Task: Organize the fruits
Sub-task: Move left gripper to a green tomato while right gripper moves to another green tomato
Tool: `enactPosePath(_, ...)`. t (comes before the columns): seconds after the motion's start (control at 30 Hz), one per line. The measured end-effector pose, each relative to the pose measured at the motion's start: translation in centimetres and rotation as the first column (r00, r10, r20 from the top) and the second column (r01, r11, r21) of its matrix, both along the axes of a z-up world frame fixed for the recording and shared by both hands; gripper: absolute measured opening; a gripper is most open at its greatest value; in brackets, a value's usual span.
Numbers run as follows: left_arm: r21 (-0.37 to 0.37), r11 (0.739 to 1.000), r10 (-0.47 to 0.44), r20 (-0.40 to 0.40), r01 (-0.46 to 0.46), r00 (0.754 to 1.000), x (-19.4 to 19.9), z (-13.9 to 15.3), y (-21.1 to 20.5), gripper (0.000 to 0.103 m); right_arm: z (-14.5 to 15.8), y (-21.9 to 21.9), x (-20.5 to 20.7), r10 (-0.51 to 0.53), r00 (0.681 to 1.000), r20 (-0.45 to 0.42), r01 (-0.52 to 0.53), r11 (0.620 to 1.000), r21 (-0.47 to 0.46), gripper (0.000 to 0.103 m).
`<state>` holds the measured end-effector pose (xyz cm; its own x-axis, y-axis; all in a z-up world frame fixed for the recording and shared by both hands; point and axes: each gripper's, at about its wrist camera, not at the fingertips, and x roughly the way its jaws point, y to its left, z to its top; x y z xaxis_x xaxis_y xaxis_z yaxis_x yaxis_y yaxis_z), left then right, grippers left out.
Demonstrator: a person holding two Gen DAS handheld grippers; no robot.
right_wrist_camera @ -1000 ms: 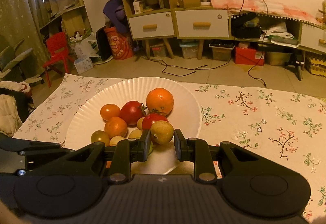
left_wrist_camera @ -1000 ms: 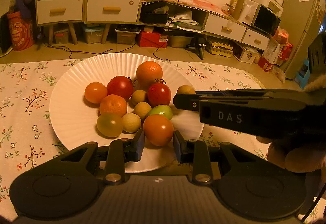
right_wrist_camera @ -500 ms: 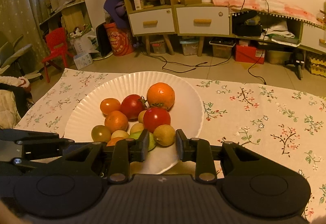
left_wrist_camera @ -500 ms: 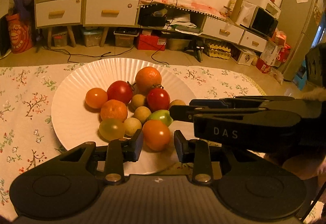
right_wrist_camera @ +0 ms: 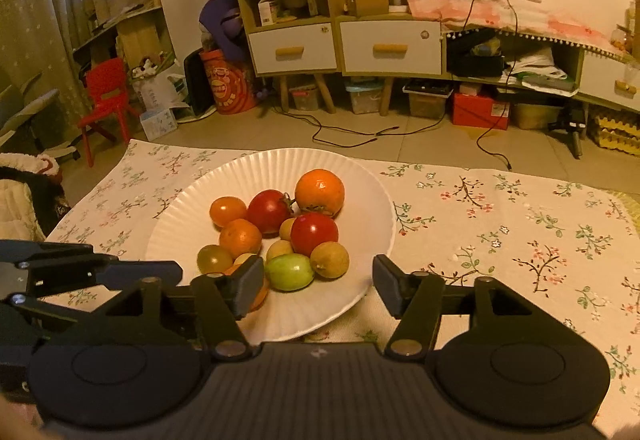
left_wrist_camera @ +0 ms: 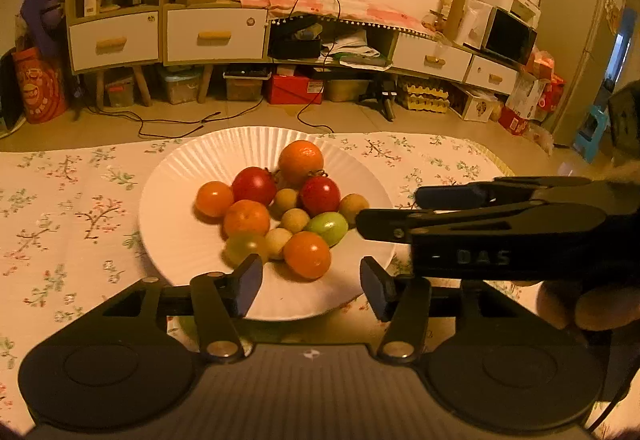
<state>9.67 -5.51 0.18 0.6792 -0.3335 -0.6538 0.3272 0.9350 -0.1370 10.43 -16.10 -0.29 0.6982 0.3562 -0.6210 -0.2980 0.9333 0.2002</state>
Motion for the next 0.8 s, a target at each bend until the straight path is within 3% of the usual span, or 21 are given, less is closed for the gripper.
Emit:
enactPosePath(0.53,0.054,0.998,0.012,0.013,-0.013,1.000,-2.1,0.4,2.9,0.076,1.0,1.6,-2.8,-0.002,1.000,0.005,0.002,1.000,-0.017,0.082)
enactPosePath(0.8,0.118,0.992,0.032,0.015,-0.034,0.999,-3.1,-0.3,4.8,0.086,0.5,1.9,-3.6,-0.021,1.000,0.001,0.021,0.999,-0.035,0.090)
